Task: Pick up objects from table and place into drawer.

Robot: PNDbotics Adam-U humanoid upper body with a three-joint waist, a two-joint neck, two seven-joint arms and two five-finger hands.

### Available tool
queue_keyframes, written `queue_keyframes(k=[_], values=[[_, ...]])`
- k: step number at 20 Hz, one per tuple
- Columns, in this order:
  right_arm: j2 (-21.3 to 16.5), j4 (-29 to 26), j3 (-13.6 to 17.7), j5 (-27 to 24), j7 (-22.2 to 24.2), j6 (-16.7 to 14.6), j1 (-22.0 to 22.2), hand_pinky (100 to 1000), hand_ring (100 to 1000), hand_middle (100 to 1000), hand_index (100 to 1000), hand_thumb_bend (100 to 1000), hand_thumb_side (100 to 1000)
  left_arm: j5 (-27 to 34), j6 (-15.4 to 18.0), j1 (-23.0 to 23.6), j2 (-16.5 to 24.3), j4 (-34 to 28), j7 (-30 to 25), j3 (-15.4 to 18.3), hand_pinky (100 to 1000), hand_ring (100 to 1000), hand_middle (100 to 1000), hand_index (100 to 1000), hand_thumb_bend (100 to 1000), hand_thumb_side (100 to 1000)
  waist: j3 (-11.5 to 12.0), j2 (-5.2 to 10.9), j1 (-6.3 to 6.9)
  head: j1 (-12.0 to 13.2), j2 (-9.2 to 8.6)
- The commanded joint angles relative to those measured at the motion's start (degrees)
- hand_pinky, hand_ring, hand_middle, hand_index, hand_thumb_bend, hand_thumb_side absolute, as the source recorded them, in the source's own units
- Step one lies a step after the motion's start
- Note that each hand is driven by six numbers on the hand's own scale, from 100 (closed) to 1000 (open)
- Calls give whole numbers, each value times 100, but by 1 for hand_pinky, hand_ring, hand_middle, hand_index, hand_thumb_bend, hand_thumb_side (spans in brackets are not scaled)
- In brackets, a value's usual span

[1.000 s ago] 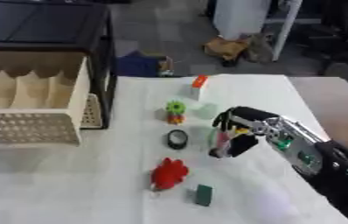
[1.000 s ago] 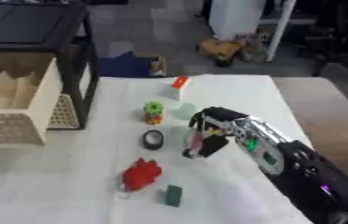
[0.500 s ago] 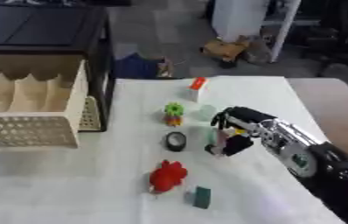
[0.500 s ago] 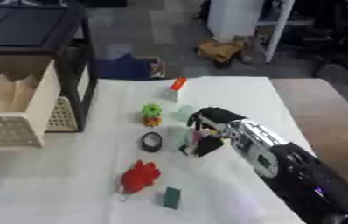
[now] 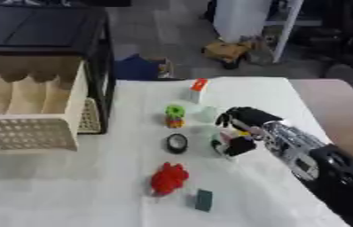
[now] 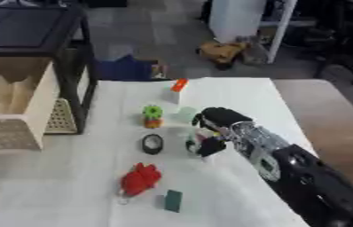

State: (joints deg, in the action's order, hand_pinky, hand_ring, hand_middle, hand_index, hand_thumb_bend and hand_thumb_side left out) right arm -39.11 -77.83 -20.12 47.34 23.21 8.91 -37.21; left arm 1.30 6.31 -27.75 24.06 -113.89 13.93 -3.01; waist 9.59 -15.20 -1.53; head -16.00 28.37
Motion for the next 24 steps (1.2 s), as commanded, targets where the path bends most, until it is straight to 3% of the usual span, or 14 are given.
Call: queue_keyframes(k=[1, 7, 24], values=[[-231, -154, 69, 81, 117, -13, -40, 740, 812, 723, 849, 249, 538, 40, 2, -47, 59, -70, -18, 42, 607, 540, 659, 890, 100, 1000, -3, 104, 19, -22, -69], [-254, -131, 80, 240, 368, -91, -36, 774, 853, 765, 865, 278, 532, 58, 4, -46, 52, -70, -9, 43, 607, 540, 658, 888, 100, 1000, -23, 102, 19, -32, -83], [-231, -48, 59, 505, 726, -310, 10, 766, 858, 780, 875, 192, 509, 100, 11, -21, 24, -70, -10, 32, 603, 540, 657, 886, 100, 1000, -3, 95, 19, -82, -118]])
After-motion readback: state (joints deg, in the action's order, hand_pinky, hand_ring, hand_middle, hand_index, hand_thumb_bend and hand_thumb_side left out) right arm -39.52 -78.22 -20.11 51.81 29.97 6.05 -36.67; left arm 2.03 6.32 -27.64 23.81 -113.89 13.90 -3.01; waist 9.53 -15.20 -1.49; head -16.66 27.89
